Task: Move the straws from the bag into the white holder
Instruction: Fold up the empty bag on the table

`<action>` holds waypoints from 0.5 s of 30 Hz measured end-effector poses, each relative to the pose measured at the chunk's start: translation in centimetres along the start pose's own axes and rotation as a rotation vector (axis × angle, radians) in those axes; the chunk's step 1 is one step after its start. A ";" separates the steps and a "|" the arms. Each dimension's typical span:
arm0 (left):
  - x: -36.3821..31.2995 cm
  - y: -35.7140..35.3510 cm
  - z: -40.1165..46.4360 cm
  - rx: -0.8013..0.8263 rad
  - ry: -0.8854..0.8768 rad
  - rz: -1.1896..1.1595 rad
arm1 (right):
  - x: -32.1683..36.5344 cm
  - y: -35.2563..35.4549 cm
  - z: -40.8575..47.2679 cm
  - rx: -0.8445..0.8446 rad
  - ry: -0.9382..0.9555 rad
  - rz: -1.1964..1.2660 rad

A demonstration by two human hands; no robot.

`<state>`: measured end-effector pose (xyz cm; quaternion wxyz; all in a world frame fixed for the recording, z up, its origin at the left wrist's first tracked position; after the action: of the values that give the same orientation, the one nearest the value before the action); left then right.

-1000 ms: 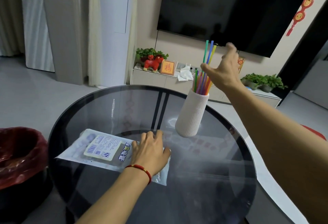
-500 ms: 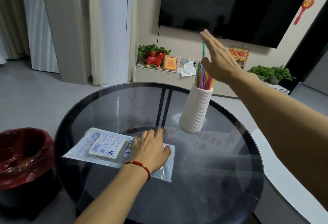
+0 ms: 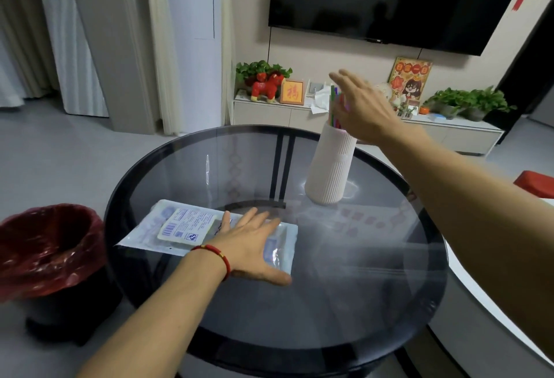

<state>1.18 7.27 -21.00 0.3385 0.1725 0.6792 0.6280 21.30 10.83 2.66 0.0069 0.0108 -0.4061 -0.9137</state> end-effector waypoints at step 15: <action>-1.0 3.4 -3.1 -0.248 -0.132 0.183 | 9.0 -10.6 -21.8 0.415 -0.701 0.925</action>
<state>-0.84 4.85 -17.56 0.3423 0.2312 0.5541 0.7227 12.81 1.53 -19.91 0.2666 -0.4664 -0.5160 -0.6671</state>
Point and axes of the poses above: each hand's wrist, its own z-axis towards the middle knuckle, its own y-axis out of the back of the hand, x = y × z, the point moved 8 cm from there along z, towards the middle knuckle, and after that the axes turned 11 degrees about -x, right-handed, at the moved point
